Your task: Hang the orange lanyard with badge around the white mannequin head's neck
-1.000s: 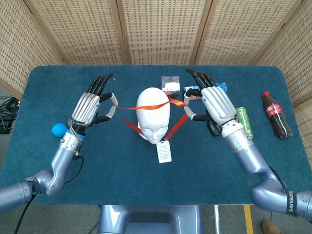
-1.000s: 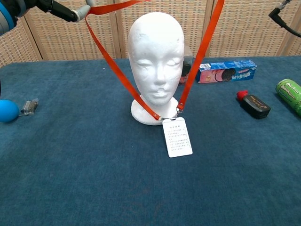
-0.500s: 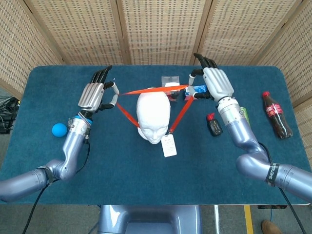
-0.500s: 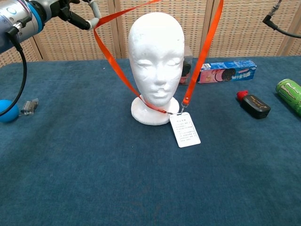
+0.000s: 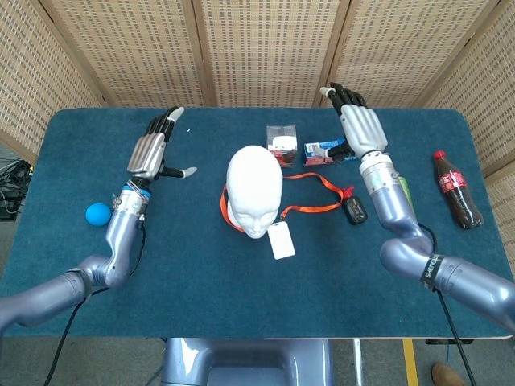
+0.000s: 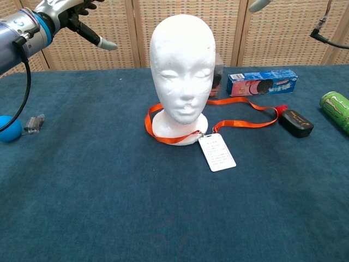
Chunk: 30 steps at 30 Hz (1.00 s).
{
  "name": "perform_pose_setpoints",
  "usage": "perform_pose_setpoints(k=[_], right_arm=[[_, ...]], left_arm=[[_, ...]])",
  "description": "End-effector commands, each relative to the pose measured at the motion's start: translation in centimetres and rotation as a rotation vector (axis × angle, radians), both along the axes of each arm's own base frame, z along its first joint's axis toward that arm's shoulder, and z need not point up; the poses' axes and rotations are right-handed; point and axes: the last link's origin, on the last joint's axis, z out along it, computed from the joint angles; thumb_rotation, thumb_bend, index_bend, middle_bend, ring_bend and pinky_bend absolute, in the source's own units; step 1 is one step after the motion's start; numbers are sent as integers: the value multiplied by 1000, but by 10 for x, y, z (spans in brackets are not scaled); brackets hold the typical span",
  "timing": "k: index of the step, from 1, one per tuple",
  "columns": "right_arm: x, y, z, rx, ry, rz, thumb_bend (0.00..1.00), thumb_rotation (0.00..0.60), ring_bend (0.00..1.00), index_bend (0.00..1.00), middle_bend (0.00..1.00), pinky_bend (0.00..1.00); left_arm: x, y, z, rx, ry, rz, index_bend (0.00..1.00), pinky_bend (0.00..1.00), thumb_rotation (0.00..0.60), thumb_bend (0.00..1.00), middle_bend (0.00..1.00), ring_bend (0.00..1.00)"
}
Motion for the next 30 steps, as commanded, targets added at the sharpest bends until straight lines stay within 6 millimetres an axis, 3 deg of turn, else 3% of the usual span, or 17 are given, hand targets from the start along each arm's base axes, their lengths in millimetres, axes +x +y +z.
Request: perform_pose_setpoints(k=[1,7,9,11,13,16,18,21,28,30], right_arm=[[-3,6,7,-20,7,12,18,600,0,123,0,0],[-22,34,31,-76,83,38,117,600,0,122,41,0],[-32,47,39,-101,103,38,169,600,39,120,158,0],[-43,59,46,-115,123,25,267,600,197,119,345,48],[-56,72,52,-130,156,2,457,600,474,118,578,299],[-75,93,57,-118,215,-30,665,600,685,121,758,693],[-92,112,59,-85,282,-51,728,600,729,131,791,791],[-108,129,57,-43,326,-71,775,600,753,140,806,848],[-138,165,36,126,392,-84,800,600,757,193,810,858],[-143,175,21,197,421,-57,802,600,757,203,811,858]], left_arm=[[-3,-5,9,34,-11,-27,0,0,600,6,0,0],[-24,-31,37,91,69,-71,0,0,600,1,0,0],[-34,-46,48,102,91,-75,0,0,600,0,0,0],[-43,-59,58,111,124,-67,0,0,600,0,0,0],[-53,-74,69,124,164,-55,0,0,600,0,0,0],[-67,-96,81,140,240,-34,0,0,600,0,0,0],[-79,-116,90,143,301,-8,0,0,600,0,0,0],[-89,-133,96,147,343,20,0,0,600,0,0,0],[-114,-177,104,146,425,107,0,0,600,0,0,0],[-123,-192,107,143,451,146,0,0,600,0,0,0]])
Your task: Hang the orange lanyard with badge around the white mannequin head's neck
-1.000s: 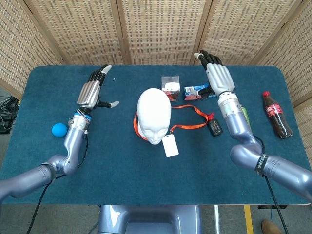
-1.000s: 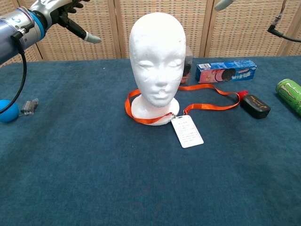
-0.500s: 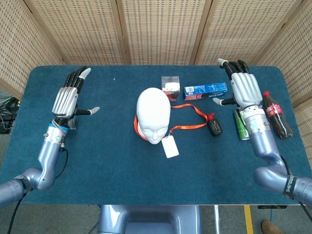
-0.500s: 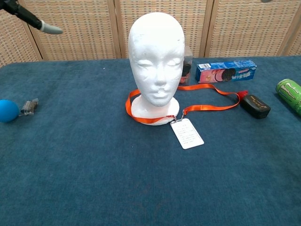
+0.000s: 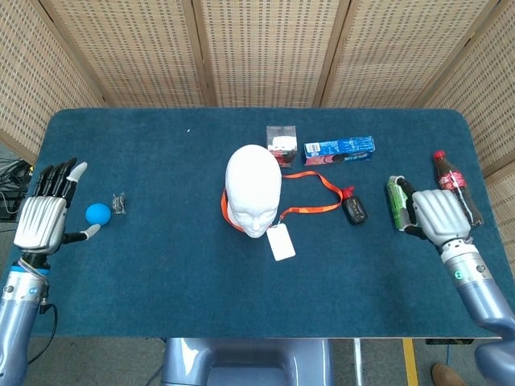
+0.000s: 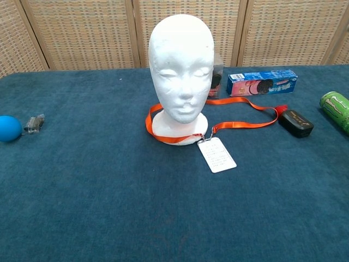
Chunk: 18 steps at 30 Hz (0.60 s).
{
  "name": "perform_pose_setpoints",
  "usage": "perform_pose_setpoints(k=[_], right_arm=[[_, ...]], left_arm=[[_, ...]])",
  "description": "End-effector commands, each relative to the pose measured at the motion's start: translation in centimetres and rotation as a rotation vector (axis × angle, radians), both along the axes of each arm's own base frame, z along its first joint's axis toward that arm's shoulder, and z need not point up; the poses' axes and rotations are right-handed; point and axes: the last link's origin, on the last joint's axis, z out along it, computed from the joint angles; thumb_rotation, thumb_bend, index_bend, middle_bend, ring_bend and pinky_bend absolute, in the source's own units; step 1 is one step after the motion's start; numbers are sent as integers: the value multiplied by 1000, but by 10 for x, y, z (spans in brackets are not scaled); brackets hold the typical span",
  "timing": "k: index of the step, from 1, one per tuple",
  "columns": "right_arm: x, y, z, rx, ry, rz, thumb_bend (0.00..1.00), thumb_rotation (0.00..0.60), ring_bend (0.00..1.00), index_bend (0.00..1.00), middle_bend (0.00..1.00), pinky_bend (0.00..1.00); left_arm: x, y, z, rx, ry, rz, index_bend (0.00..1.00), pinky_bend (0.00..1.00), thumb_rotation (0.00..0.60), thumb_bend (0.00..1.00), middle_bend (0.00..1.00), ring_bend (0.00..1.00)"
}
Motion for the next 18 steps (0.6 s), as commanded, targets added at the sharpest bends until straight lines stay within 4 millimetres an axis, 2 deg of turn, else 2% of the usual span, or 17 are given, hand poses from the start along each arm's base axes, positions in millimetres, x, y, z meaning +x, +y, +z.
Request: perform_pose_setpoints(k=[1,4,7,12,18], right_arm=[[-10,17,-21,112,31,6,803,600,758,208,811,858],[-8,23,-49,201,45,46,804,600,757,211,811,858],[-3,25,-73,265,56,81,805,600,758,212,811,858],[16,20,-121,365,55,131,804,600,758,212,811,858],[40,12,-163,421,69,176,806,600,757,217,811,858]], left_arm=[[-12,-21,5,4,34,56,0,0,600,0,0,0],[-20,-38,7,-3,29,103,0,0,600,0,0,0],[-25,-45,9,5,32,113,0,0,600,0,0,0],[-35,-47,7,8,36,127,0,0,600,0,0,0],[-40,-43,5,1,33,129,0,0,600,0,0,0]])
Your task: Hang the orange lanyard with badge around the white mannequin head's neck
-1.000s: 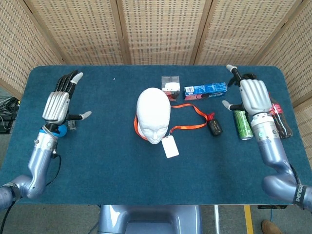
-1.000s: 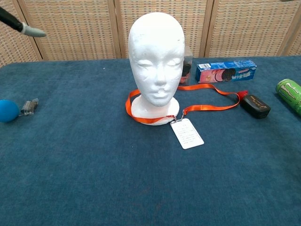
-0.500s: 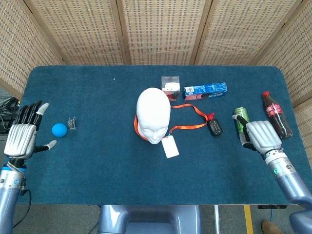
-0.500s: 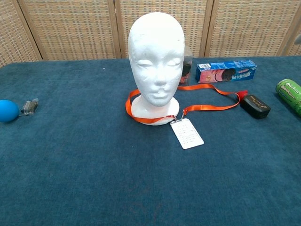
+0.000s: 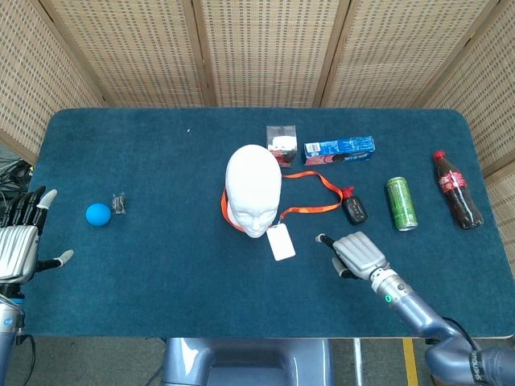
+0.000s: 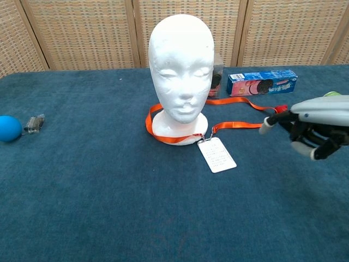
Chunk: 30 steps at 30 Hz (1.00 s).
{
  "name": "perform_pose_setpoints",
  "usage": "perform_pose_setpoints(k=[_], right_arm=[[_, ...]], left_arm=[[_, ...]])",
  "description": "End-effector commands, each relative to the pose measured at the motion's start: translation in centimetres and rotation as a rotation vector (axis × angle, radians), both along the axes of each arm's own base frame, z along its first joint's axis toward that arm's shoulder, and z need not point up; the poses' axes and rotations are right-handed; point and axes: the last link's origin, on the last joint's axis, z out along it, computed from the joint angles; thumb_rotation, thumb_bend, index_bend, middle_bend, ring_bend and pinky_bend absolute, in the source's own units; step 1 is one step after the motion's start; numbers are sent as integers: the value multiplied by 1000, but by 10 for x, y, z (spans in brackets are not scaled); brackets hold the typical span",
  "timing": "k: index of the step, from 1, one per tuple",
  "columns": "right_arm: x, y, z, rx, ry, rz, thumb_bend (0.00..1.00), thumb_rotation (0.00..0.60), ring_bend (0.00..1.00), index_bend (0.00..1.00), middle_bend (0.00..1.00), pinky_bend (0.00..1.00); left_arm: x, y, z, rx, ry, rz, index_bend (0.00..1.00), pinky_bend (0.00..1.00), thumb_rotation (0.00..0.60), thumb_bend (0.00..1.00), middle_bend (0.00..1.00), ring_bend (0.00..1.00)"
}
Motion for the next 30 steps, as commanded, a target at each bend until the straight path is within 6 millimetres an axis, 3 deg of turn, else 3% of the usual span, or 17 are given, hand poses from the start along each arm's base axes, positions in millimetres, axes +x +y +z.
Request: perform_pose_setpoints(k=[1,8,12,23,30], right_arm=[[16,-9,-26,29,23,30,806,600,757,218,811,858],[32,-22,-61,60,50,20,806,600,757,239,811,858],[35,-25,-68,55,58,3,806,600,757,254,811,858],[32,-22,-76,89,95,-20,806,600,758,294,811,858],[29,5,-71,181,171,34,806,600,758,303,811,857]], left_arm=[[-2,2,-1,-5,1,0,0,0,600,0,0,0],[-6,6,-1,-9,-10,11,0,0,600,0,0,0],[-8,8,-1,-14,-11,17,0,0,600,0,0,0],[-10,10,-2,-15,-17,26,0,0,600,0,0,0],[-9,9,-3,-19,-17,23,0,0,600,0,0,0]])
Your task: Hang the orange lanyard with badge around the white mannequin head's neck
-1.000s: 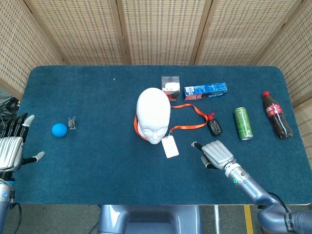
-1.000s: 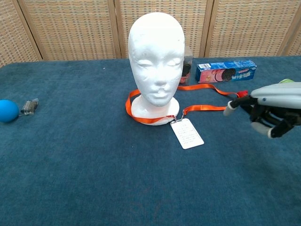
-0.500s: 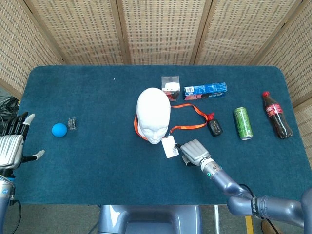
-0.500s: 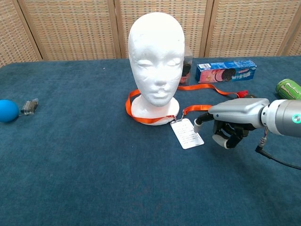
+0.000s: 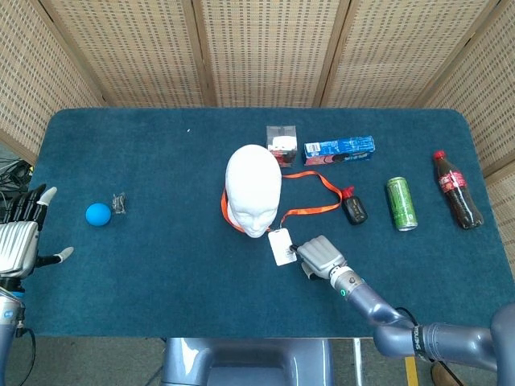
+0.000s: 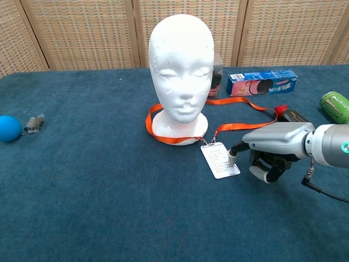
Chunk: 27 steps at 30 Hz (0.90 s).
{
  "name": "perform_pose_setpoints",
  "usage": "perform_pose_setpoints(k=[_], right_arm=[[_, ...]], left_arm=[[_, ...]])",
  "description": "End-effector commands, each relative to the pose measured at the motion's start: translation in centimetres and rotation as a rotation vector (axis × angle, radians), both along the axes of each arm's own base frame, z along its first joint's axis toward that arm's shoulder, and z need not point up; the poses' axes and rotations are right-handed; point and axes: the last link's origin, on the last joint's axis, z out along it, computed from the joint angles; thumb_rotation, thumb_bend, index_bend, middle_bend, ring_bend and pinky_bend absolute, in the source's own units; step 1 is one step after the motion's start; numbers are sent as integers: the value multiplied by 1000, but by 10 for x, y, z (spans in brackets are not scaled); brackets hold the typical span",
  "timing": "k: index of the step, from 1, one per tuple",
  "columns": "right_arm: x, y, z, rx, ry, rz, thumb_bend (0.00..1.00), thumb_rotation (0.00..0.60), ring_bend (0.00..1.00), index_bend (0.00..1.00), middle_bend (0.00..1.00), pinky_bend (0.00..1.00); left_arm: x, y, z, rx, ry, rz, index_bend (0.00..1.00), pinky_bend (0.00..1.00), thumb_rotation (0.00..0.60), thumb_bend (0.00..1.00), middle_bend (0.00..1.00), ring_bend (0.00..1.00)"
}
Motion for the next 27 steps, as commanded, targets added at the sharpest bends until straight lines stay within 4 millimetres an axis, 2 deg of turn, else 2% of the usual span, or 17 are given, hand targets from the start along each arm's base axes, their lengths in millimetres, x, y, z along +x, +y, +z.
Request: perform_pose_setpoints(k=[1,11,17,23,25,27], right_arm=[[0,16,3,57,32,32,806,600,758,304,811,857],[9,51,9,154,19,105,806,600,758,312,811,857],[22,65,21,175,-29,173,806,600,757,317,811,857],[36,59,52,87,-146,214,807,600,754,312,811,857],[36,54,73,22,-191,221,808,600,751,312,811,857],[23,51,101,-66,-217,227,812,600,749,312,811,857]], left_arm=[[0,0,-1,-1,0,-1,0,0,600,0,0,0],[1,-1,-1,-2,1,0,0,0,600,0,0,0],[1,-1,-2,-4,4,-2,0,0,600,0,0,0],[2,-1,-1,0,3,-4,0,0,600,0,0,0],[1,-2,-1,2,3,-4,0,0,600,0,0,0],[1,-5,0,3,5,-6,0,0,600,0,0,0]])
